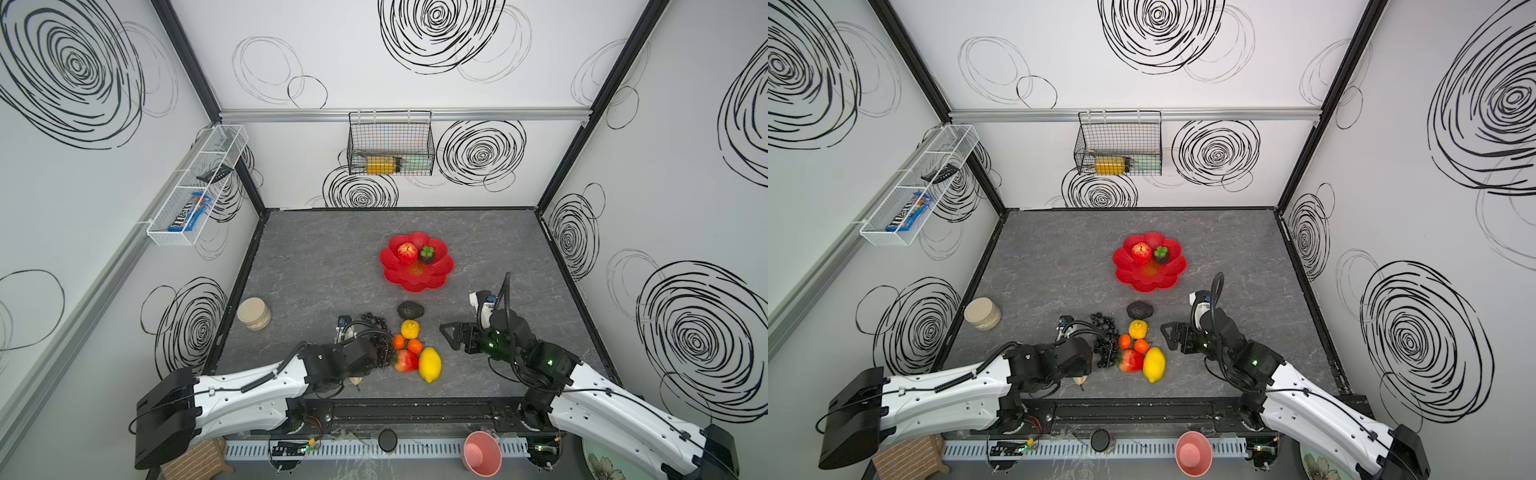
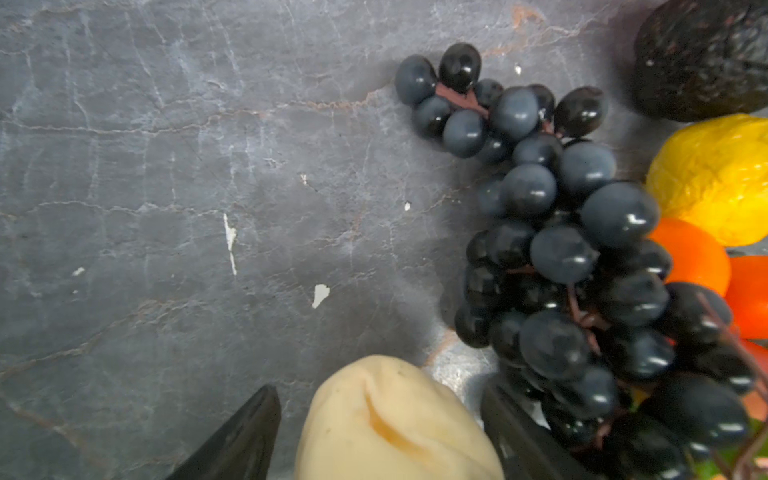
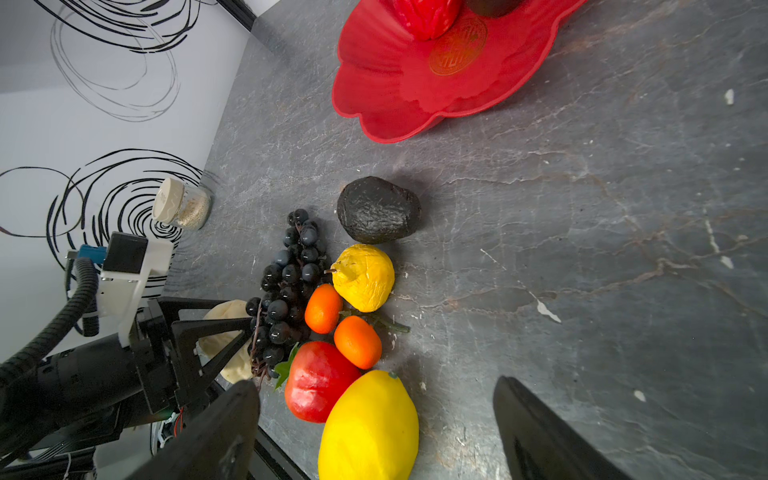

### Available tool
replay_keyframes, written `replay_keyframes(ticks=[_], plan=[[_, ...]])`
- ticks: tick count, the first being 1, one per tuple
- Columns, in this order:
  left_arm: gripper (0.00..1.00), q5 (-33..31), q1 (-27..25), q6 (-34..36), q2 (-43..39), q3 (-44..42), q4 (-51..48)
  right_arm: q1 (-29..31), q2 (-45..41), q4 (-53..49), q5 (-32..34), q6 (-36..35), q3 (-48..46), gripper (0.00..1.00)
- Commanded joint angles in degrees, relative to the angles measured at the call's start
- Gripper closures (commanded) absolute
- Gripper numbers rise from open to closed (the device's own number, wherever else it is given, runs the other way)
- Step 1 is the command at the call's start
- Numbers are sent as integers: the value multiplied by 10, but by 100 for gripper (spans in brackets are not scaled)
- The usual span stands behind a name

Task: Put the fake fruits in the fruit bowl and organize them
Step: 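Close the left gripper on the pale cream pear and lift it, then bring the pale pear toward the right gripper while right gripper reaches for it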

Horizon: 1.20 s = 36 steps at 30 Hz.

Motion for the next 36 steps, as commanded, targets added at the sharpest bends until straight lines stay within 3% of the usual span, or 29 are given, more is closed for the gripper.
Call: replay_keyframes(ticks=[1, 12, 22, 28, 36], plan=[[24, -6, -2, -5, 2, -7, 17, 5, -3, 10, 9, 6, 0, 8], [34, -44, -7, -12, -51, 3, 0, 5, -9, 0, 9, 7, 5, 8], [35, -107, -8, 33, -141, 113, 0, 10, -11, 26, -24, 12, 20, 8], [34, -73, 12, 25, -152, 121, 130, 31, -20, 85, -38, 30, 15, 10], [34, -33, 33, -89, -120, 70, 329, 63, -28, 171, -46, 61, -5, 16]])
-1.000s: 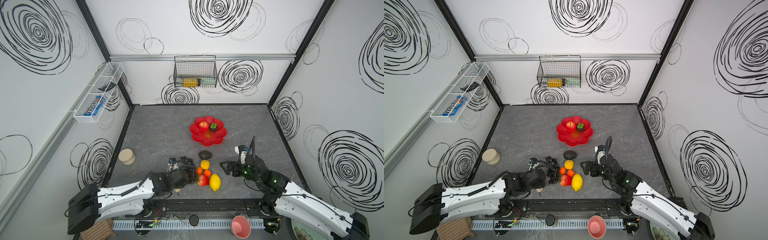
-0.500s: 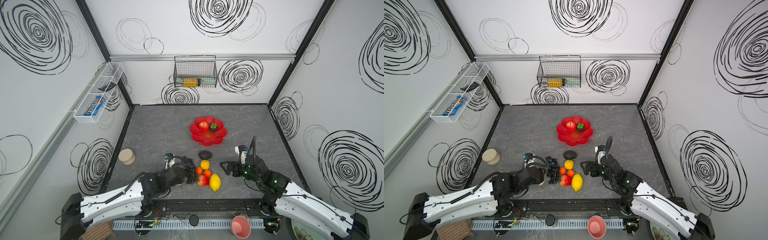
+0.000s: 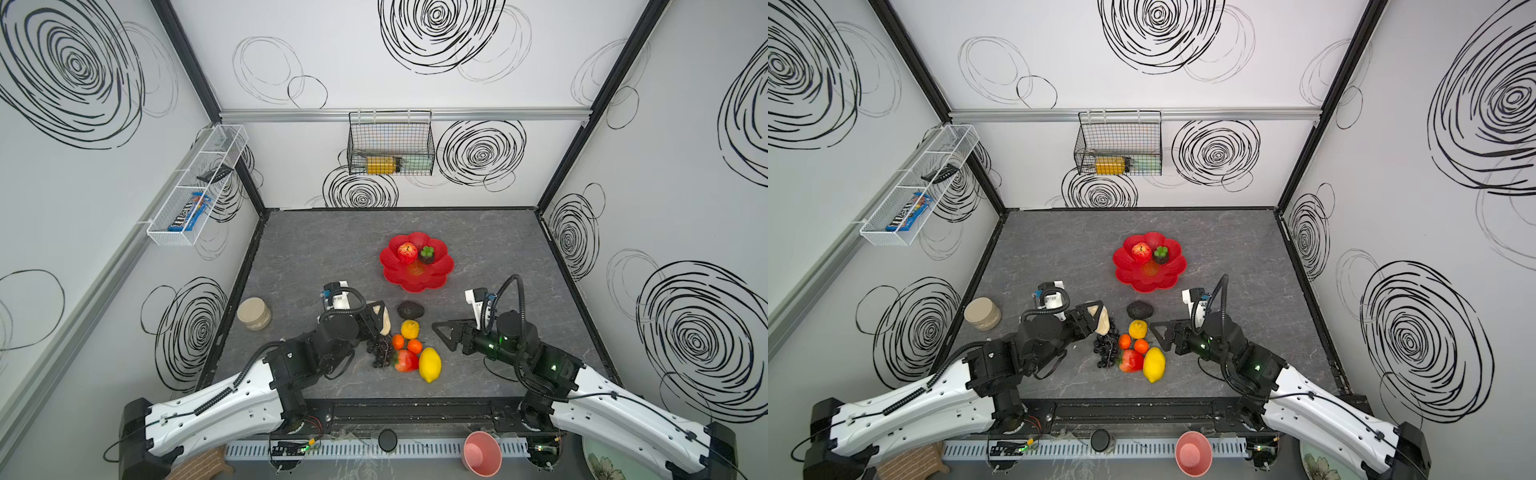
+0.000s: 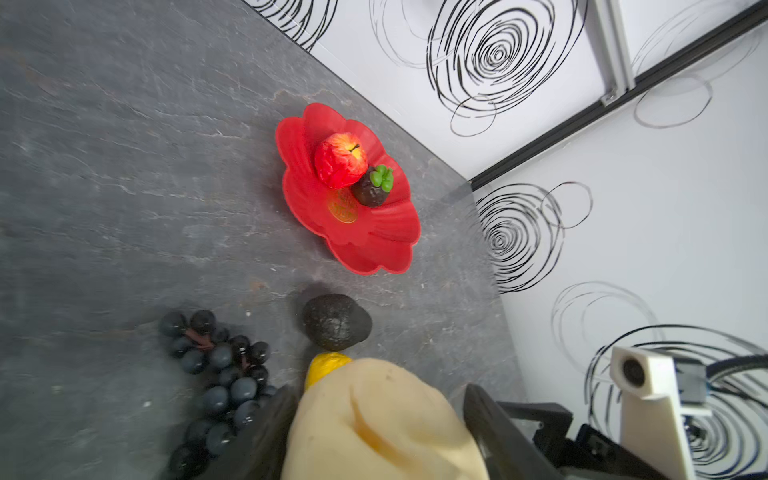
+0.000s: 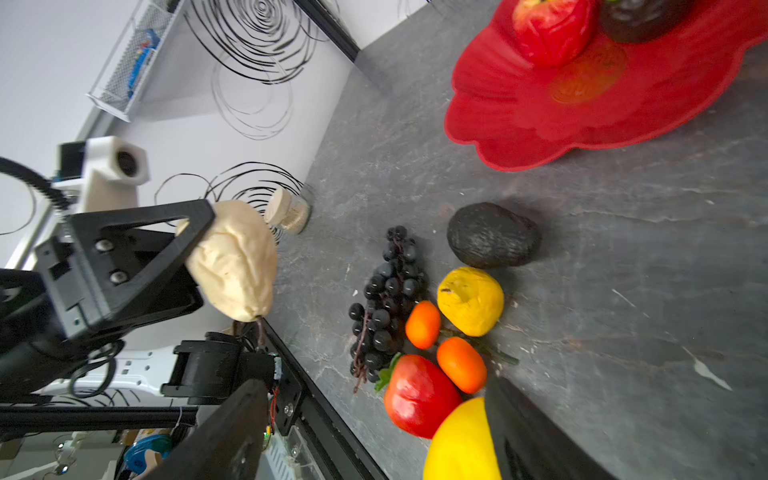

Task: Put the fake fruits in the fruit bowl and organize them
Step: 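Bring the pale pear toward the right gripper while right gripper reaches for it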

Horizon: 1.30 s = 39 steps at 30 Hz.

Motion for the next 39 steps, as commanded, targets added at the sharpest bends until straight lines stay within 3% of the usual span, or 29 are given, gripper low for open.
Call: replay_keyframes(ticks=[1, 5, 14, 24, 39], plan=[[34, 13, 5, -74, 13, -24, 124, 18, -3, 67, -7, 24, -9, 17], [34, 39, 9, -136, 33, -61, 204, 48, 17, 104, 2, 29, -21, 22], [34, 44, 5, -212, 57, -108, 284, 118, 89, 134, 39, 22, -5, 36], [33, 46, -5, -233, 76, -119, 308, 151, 159, 144, 51, 4, 30, 55], [33, 54, -11, -239, 97, -123, 323, 157, 164, 125, 93, -11, 40, 69]])
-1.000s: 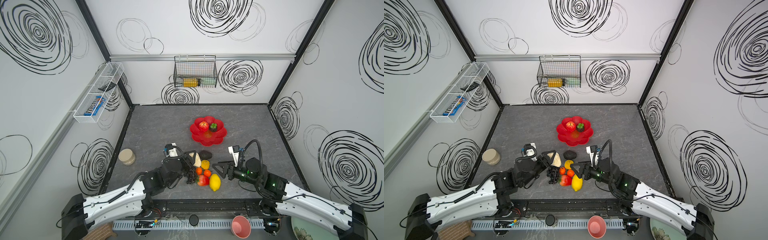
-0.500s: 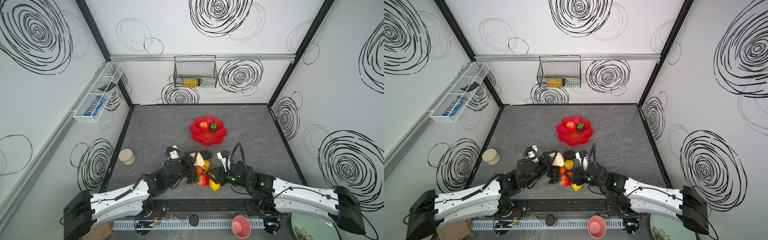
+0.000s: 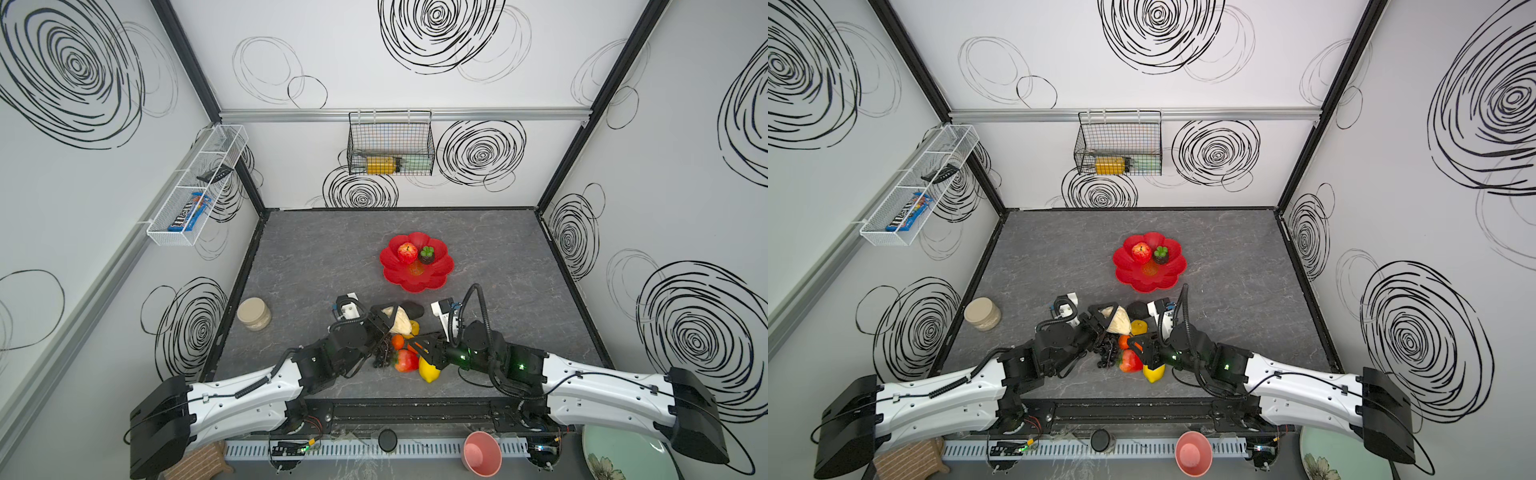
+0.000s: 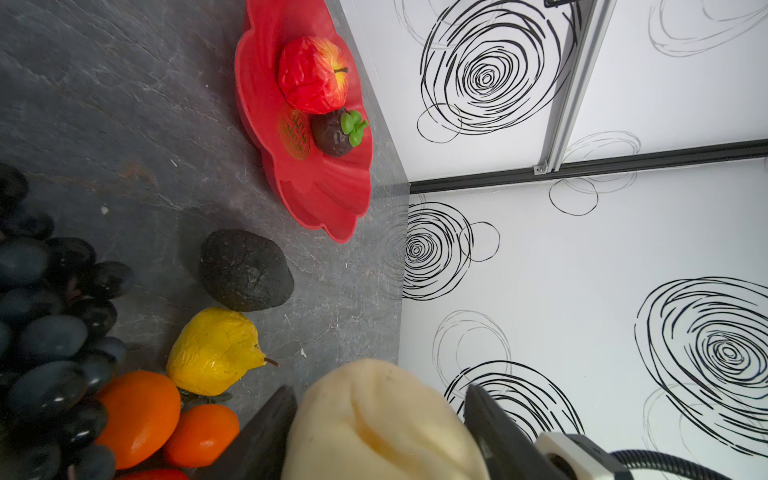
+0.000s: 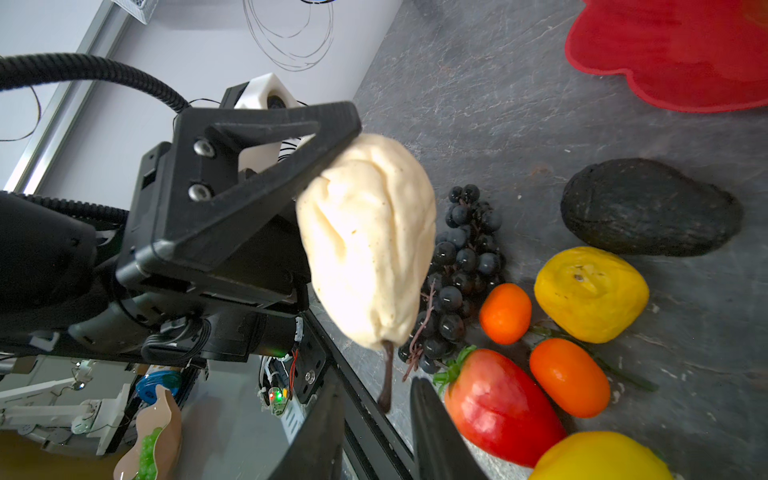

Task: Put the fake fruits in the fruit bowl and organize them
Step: 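Bring the pale pear toward the right gripper while right gripper reaches for it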

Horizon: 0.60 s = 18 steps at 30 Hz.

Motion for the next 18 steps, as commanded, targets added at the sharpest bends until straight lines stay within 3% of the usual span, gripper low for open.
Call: replay_keyframes(ticks=[1, 18], plan=[[33, 2, -5, -8, 4, -8, 39, 4, -1, -5, 24, -8, 22, 70], [32, 0, -13, -12, 18, -14, 52, 6, 6, -31, 40, -14, 33, 92]])
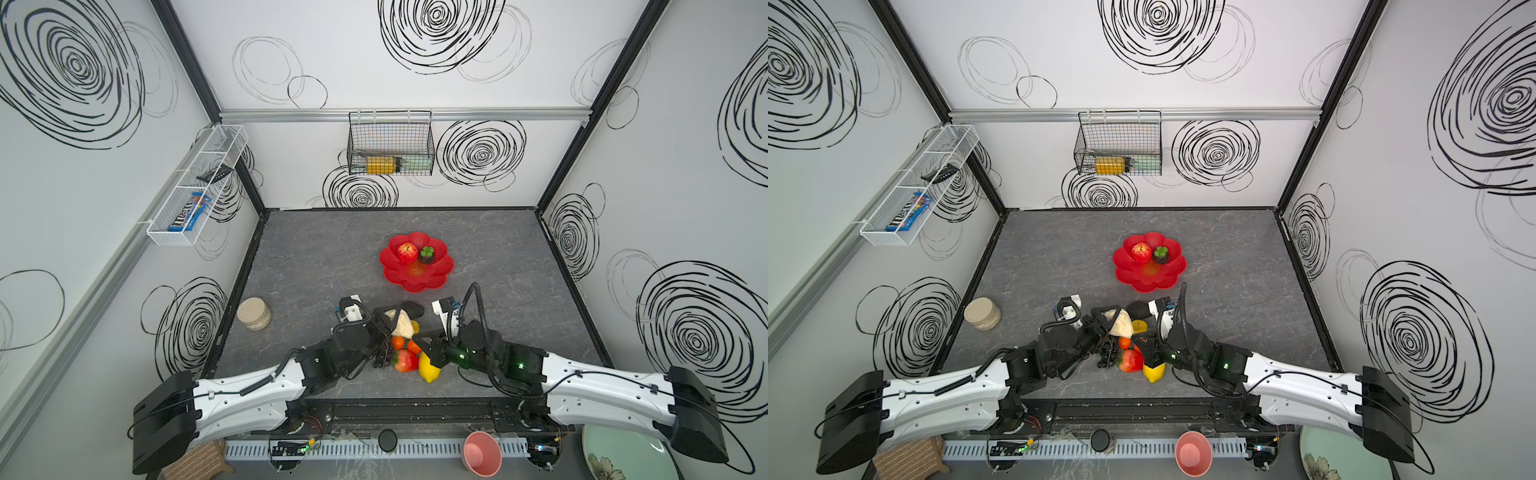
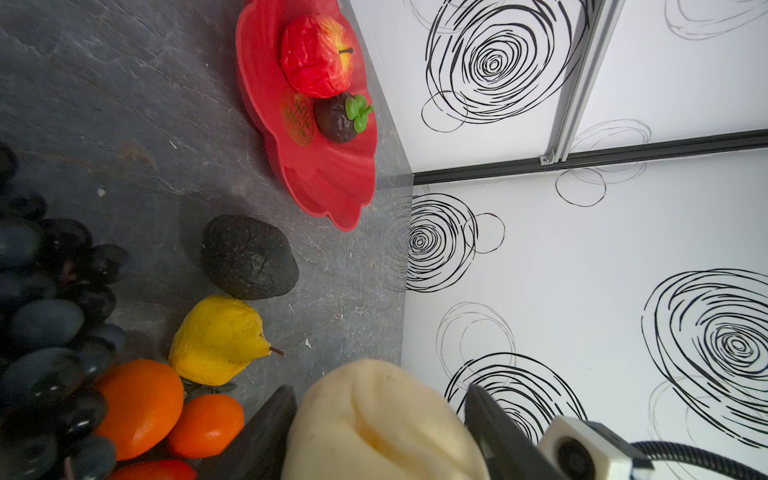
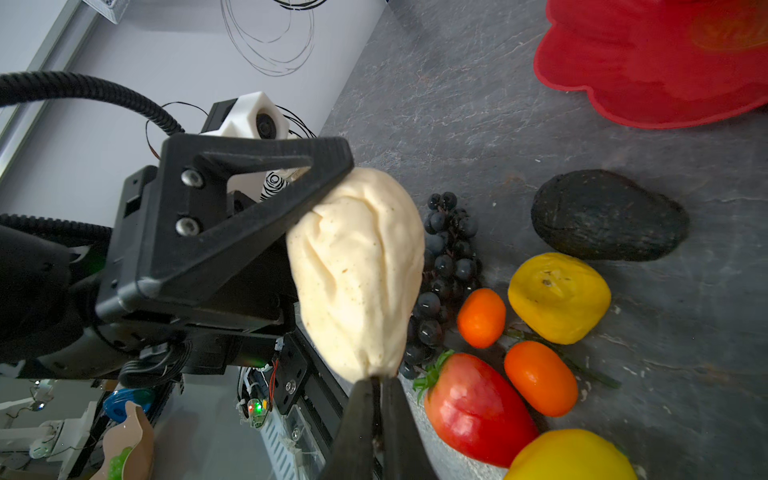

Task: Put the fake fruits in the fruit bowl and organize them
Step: 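Bring the pale pear toward the right gripper while right gripper reaches for it, then grasp the pale pear with the right gripper and release the left gripper, then carry the pale pear over the bowl with right gripper while left arm withdraws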

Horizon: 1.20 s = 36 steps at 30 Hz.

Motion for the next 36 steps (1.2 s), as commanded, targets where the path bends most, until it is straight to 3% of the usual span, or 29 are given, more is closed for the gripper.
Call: replay_keyframes(ticks=[1, 12, 16, 24, 36], plan=[[32, -4, -3, -7, -1, -8, 32, 6, 1, -8, 14, -5, 23, 93], [1, 3, 10, 20, -20, -5, 12, -4, -16, -70, 29, 2, 55, 96], [4, -1, 30, 69, -56, 3, -32, -42, -33, -119, 16, -3, 69, 97], [4, -13, 97, 167, -156, 3, -156, -174, -59, -197, -62, -63, 110, 96], [4, 6, 216, 306, -336, -51, -285, -342, 41, -275, -151, -188, 204, 96]])
